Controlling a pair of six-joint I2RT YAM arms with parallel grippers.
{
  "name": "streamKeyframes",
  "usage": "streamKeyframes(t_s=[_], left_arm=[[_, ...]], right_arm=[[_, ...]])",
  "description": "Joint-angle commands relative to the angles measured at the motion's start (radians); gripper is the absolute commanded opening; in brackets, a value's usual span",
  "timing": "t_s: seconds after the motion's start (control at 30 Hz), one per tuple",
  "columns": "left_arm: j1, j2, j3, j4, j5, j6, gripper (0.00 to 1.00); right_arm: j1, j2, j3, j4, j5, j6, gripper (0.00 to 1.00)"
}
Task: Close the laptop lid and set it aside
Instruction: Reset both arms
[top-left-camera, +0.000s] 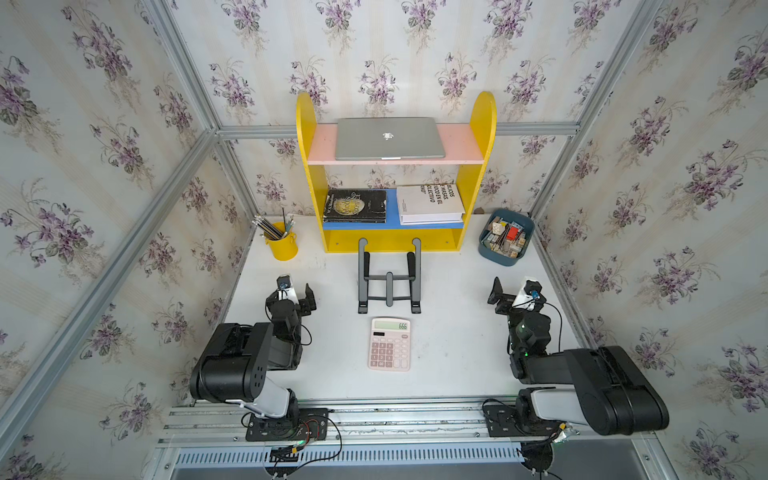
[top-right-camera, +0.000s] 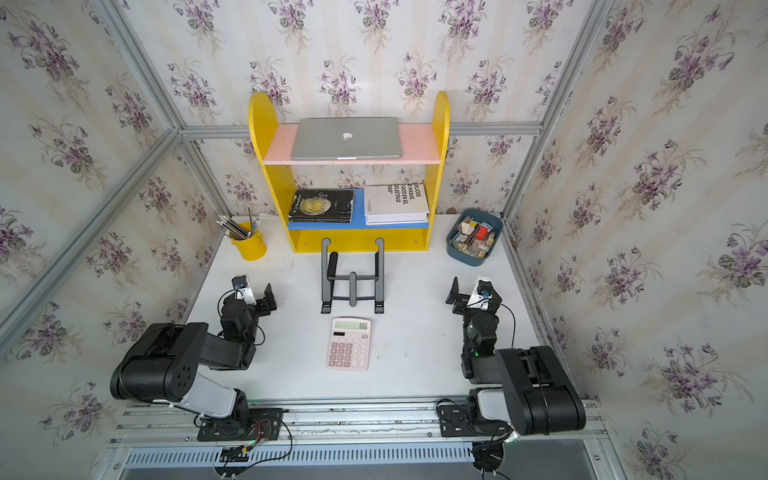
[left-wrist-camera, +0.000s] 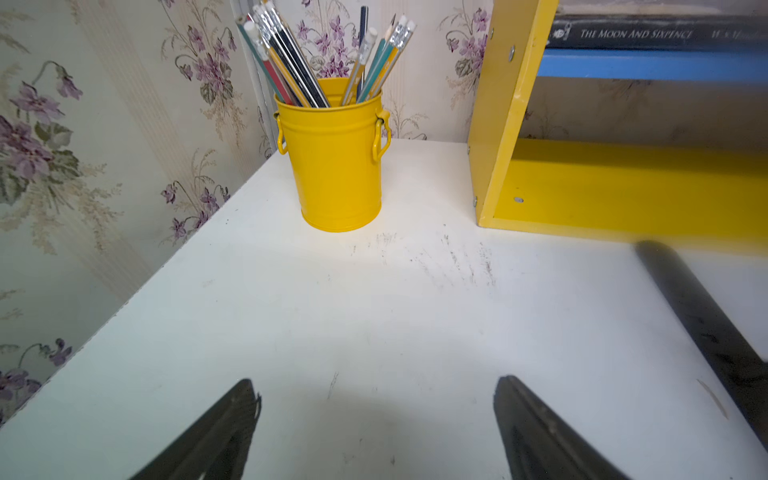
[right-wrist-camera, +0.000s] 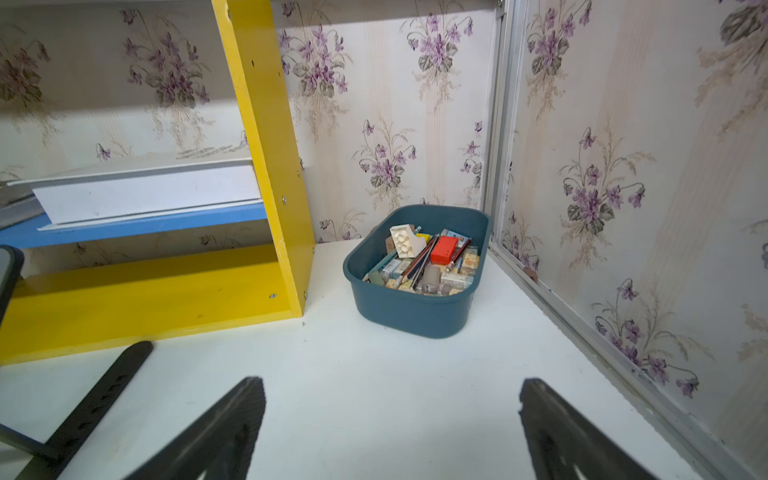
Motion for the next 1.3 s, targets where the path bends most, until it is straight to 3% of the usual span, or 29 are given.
streamKeyframes(t_s=[0.0,0.1,0.17,0.3,0.4,1.27], left_arm=[[0.002,-0.007,0.021,0.046,0.001,0.007,0.92],[0.002,-0.011,0.059,-0.027,0.0,0.01,0.92],[0.002,-0.021,0.1,-0.115,0.005,0.01,0.92],[0.002,-0.022,0.176,-0.262,0.018,0.017,0.92],[0.001,-0.02,0.176,-0.263,0.021,0.019,0.99],[-0.015,-0.017,0.191,-0.287,0.01,0.038,1.0]], right_arm=[[0.0,0.101,0.005,0.162,-0.034,-0.025,1.0],[-0.001,0.181,0.008,0.273,-0.049,-0.042,1.0],[0.0,0.132,0.056,0.101,-0.038,-0.022,1.0],[0.0,0.142,0.142,-0.043,0.024,-0.002,1.0],[-0.003,0.149,0.16,-0.076,0.056,0.012,1.0],[-0.007,0.151,0.158,-0.073,0.052,0.009,1.0]])
